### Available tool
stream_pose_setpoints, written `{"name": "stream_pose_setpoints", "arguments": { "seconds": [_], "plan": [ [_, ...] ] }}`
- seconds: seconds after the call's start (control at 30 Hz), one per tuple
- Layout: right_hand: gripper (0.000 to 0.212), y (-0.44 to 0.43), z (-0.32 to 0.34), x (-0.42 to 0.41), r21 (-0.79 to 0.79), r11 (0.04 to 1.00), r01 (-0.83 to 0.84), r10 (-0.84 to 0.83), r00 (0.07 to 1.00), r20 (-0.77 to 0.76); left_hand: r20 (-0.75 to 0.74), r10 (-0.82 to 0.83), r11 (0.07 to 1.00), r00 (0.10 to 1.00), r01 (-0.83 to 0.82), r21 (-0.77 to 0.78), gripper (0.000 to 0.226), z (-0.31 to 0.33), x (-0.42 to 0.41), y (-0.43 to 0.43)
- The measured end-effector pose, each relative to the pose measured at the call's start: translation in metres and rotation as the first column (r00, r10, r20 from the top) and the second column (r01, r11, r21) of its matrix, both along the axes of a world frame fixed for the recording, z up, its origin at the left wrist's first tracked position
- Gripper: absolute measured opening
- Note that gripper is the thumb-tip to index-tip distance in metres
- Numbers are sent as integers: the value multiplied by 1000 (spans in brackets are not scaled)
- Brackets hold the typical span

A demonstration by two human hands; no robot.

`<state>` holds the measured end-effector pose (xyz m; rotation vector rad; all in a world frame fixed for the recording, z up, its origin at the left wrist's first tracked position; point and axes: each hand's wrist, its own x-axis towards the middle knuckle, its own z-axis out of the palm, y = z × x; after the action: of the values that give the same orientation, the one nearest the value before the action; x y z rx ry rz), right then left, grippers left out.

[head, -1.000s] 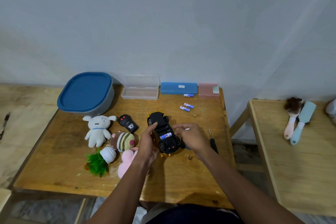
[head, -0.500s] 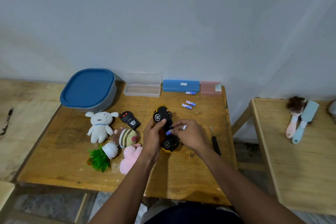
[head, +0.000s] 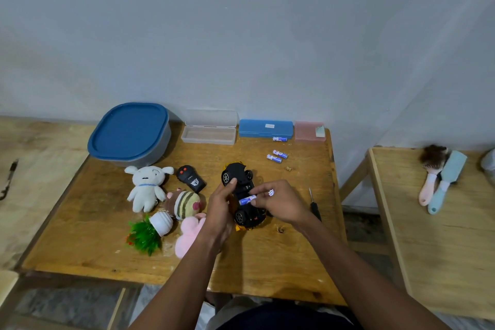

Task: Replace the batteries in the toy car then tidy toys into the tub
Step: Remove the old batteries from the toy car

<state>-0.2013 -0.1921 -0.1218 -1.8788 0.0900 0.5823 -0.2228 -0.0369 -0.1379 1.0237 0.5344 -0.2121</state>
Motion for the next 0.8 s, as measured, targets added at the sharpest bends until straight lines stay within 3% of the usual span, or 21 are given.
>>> {"name": "stream_pose_setpoints", "arguments": {
  "seconds": [0.17,0.5,0.67,0.8],
  "plan": [
    [19,-2,0,0,-65,998,-4,9,997,72,-31,-13,998,999,11,-54,50,-4,1,2],
    [11,-12,-1,3,-15,993,-121,122,985,118,-83,-92,989,992,81,-125,45,0,3,1],
    [12,-10,2,3,1,997,-74,73,984,165,-65,-137,986,988,130,-100,43,1,7,-1],
    [14,-3,5,-2,20,997,71,-73,973,217,-55,-110,993,992,108,-45,44,1,11,-3]
  ]
}}
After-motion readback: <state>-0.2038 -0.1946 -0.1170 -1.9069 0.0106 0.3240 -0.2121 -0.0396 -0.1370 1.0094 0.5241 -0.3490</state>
